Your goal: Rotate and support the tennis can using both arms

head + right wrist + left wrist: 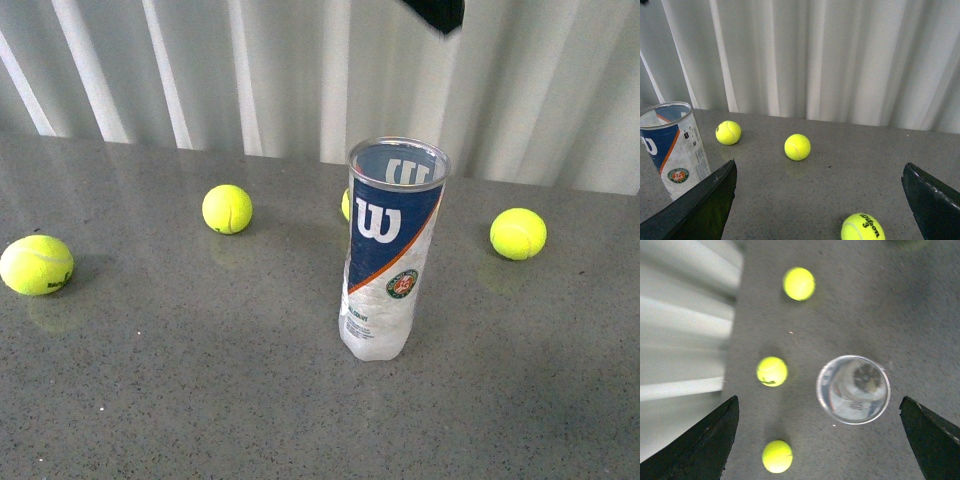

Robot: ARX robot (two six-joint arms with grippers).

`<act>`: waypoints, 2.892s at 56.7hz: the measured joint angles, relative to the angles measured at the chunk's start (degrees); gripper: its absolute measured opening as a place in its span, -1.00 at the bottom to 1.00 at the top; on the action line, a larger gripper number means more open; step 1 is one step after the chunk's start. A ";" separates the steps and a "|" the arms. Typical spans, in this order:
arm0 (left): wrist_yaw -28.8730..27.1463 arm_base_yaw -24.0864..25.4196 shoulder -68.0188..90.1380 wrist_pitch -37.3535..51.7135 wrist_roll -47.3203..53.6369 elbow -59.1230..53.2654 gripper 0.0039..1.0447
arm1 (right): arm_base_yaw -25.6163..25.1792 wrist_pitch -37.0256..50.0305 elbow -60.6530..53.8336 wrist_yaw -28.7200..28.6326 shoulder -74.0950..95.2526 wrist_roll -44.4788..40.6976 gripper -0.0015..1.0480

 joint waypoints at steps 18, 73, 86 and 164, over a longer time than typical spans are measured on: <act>6.38 12.50 -25.20 35.30 -26.80 -28.63 0.87 | 0.00 0.00 0.00 0.00 0.00 0.00 0.86; -15.26 28.87 -64.89 85.64 -61.18 -103.36 -0.94 | 0.00 0.00 0.00 0.00 0.00 0.00 0.86; -15.26 28.87 -72.72 85.02 -61.20 -110.33 -0.94 | 0.00 0.00 0.00 0.00 0.00 0.00 0.86; -15.26 28.87 -111.54 54.21 -61.35 -117.31 -0.94 | 0.00 0.00 0.00 0.00 0.00 0.00 0.86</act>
